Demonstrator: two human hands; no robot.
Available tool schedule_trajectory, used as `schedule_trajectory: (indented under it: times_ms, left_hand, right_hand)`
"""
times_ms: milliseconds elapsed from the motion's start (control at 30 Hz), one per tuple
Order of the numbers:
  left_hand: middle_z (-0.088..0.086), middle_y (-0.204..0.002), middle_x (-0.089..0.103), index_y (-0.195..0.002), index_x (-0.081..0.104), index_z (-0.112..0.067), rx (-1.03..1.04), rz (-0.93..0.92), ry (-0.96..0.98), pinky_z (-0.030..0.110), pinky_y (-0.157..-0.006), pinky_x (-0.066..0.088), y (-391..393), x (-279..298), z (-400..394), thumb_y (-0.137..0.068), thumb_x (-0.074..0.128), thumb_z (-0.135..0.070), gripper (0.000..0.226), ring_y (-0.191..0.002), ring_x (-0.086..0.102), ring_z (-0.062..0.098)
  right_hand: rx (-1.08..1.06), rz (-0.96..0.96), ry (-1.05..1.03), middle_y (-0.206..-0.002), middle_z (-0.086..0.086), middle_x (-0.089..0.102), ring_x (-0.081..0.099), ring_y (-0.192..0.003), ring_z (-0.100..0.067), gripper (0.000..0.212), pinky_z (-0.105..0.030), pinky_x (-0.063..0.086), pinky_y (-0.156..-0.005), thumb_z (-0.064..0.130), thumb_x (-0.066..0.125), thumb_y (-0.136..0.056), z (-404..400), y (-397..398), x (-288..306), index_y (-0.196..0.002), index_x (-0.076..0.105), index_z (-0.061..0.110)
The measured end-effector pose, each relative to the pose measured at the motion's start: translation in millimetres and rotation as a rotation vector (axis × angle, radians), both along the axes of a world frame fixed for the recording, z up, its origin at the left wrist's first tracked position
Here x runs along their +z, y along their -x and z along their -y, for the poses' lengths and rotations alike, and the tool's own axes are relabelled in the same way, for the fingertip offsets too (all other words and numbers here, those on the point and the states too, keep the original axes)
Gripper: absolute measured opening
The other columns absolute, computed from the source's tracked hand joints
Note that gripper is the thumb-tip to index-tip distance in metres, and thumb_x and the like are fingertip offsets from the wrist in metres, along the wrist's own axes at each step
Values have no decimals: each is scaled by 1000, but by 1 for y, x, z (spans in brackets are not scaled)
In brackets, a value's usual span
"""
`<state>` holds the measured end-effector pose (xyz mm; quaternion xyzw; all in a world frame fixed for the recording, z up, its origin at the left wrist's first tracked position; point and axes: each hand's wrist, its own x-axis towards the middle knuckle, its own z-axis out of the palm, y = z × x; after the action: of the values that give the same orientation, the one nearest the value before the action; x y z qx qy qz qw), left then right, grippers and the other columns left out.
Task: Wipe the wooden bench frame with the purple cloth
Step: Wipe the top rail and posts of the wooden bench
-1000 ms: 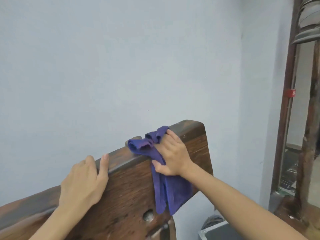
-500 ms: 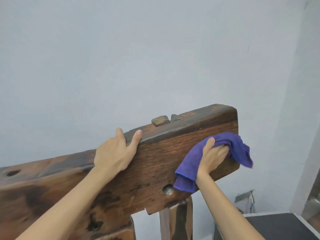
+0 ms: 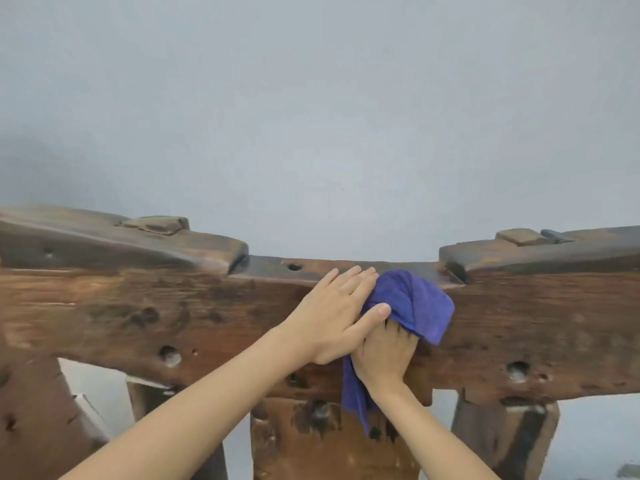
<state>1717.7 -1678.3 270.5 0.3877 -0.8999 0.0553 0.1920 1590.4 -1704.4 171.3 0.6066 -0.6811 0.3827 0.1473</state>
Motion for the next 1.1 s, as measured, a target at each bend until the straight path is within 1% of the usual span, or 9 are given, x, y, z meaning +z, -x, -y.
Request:
schedule_trajectory:
  times_ms: [200,367,467,533,600,733,833,1000,1100]
  left_hand:
    - [5,-168,21,-155,39,-22,375,-54,185,46,-128,6,-209,-34,-34,-101,21,-60,68,-158,-1,21]
    - [6,-164,21,-150,36,-31,702,-156,19,49,-119,10,-356,-55,-52,-90,5,-67,77,-154,2,22]
    - [-1,-159,27,-145,39,-34,752,-227,-92,50,-117,15,-405,-66,-49,-86,2,-70,79,-151,6,18]
    - [-3,-149,36,-136,44,-33,784,-298,-176,49,-114,22,-433,-70,-43,-89,10,-70,69,-146,15,17]
    - [-6,-127,50,-113,45,-35,799,-448,-255,47,-104,33,-454,-74,-38,-95,23,-65,42,-134,33,22]
    - [-14,-121,61,-108,54,-47,487,-1164,-541,31,-91,39,-475,-79,-47,-88,30,-70,39,-120,53,15]
    - [-2,-118,69,-99,66,-34,463,-1545,-664,37,-86,47,-483,-89,-53,-77,51,-65,41,-116,60,18]
    - [-10,-106,72,-102,71,-32,459,-1302,-909,41,-94,53,-482,-128,-68,-74,55,-66,47,-103,69,15]
    - [-7,-113,60,-105,55,-32,599,-1167,-674,27,-83,46,-466,-139,-74,-83,62,-54,32,-100,62,7]
  right_hand:
    - [143,-98,104,-98,-18,77,74,-85,-37,44,-40,60,-69,40,48,-94,18,-169,14,-107,72,6]
    - [323,-48,5,-96,-11,76,74,-84,-35,18,-37,57,-59,30,74,-87,24,-322,23,-98,75,16]
    - [582,202,-91,-127,-2,71,68,-116,-18,38,-24,53,-94,30,70,-90,27,-368,14,-127,64,31]
    - [814,93,-63,-139,-10,65,58,-131,-28,41,-36,41,-115,19,66,-94,21,-400,15,-135,64,16]
    - [1049,2,-245,-144,-9,60,51,-135,-25,36,-35,35,-119,19,50,-104,12,-427,17,-137,61,12]
    - [1123,794,-590,-127,8,68,65,-117,-9,32,-36,47,-111,34,40,-110,-22,-457,24,-134,60,26]
    - [1110,1449,-666,-133,-10,69,66,-124,-25,41,-48,45,-115,39,44,-108,-34,-463,14,-138,58,15]
    - [1030,1715,-873,-131,-22,68,65,-123,-42,61,-57,46,-109,61,41,-102,-50,-442,-3,-130,70,14]
    - [927,1676,-881,-127,-19,71,66,-121,-41,53,-57,47,-107,55,49,-102,-56,-433,-9,-129,70,14]
